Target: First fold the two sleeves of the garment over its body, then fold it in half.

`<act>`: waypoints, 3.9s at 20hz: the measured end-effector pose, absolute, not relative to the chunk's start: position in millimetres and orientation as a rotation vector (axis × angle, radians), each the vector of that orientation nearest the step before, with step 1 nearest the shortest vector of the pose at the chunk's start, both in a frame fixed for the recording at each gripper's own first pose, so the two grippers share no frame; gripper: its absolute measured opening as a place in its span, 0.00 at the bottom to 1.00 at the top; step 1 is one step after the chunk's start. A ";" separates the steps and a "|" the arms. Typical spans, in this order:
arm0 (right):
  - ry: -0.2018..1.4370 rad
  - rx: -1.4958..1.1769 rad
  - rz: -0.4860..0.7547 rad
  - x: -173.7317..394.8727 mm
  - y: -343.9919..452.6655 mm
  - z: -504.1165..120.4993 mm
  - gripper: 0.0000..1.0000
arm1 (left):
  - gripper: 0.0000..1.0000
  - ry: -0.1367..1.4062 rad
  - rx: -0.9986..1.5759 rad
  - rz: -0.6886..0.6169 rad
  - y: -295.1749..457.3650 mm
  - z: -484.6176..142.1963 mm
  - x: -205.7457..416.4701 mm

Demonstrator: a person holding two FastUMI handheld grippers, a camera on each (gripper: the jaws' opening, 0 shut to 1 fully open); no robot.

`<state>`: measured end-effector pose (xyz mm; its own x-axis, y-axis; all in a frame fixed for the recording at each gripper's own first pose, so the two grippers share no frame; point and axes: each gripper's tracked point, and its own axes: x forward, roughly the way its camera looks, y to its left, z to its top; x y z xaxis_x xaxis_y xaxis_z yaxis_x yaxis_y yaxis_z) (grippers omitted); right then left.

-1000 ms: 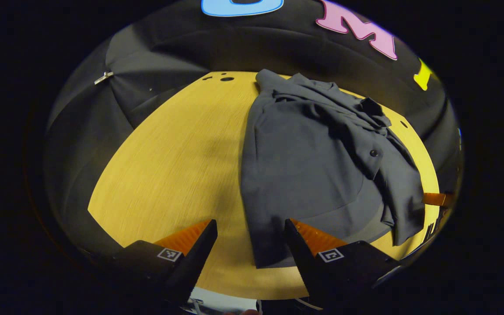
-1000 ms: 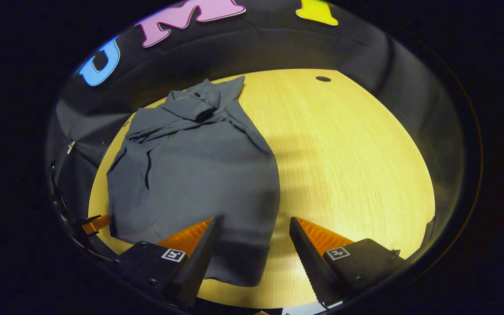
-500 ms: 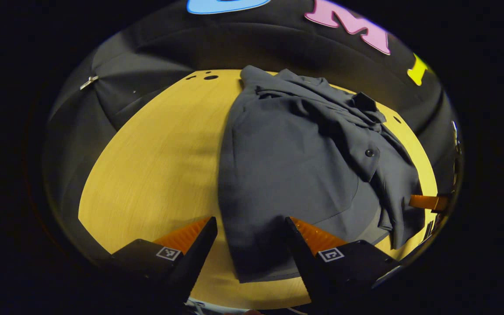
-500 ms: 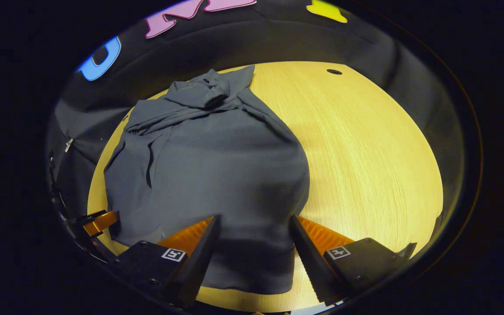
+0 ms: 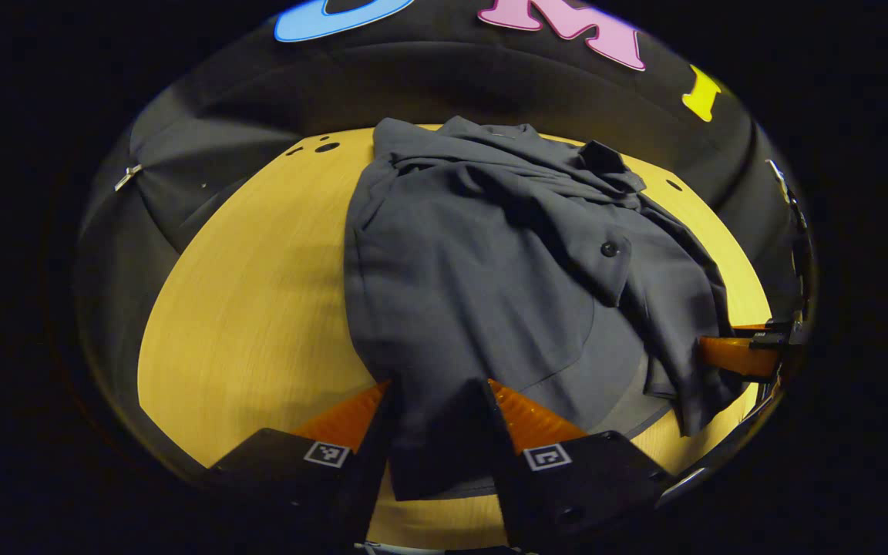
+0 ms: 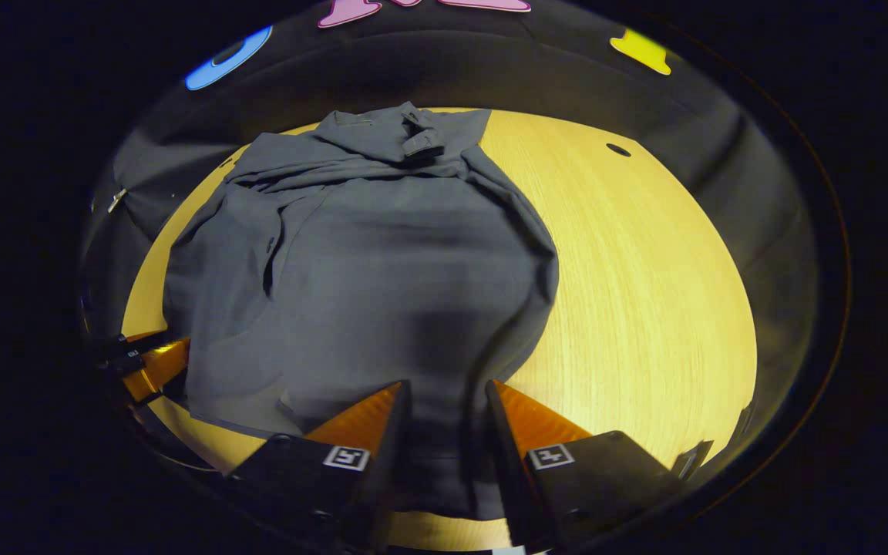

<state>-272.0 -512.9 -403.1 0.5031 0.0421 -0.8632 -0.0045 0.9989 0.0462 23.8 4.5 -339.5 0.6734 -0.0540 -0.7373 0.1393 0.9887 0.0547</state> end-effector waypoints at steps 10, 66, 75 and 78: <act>1.075 0.122 0.155 -269.9 -499.7 -395.9 0.06 | 0.08 0.794 0.114 -0.181 -16.0 -338.5 24.7; 0.379 0.180 0.118 155.4 -495.9 -267.8 0.05 | 0.09 0.183 -0.029 -0.154 -11.4 -133.5 422.6; 0.410 0.185 0.060 159.4 -512.6 -287.2 0.26 | 0.28 0.225 0.033 -0.146 -20.2 -149.7 426.6; 0.408 0.174 0.073 150.5 -513.6 -277.1 0.53 | 0.48 0.184 0.028 -0.138 -19.1 -127.3 415.8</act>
<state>150.5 -513.6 -277.1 0.9156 0.1054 -0.3880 -0.0355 0.9825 0.1830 415.8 -19.1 -127.3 0.9736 -0.1344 -0.1847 0.1396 0.9901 0.0155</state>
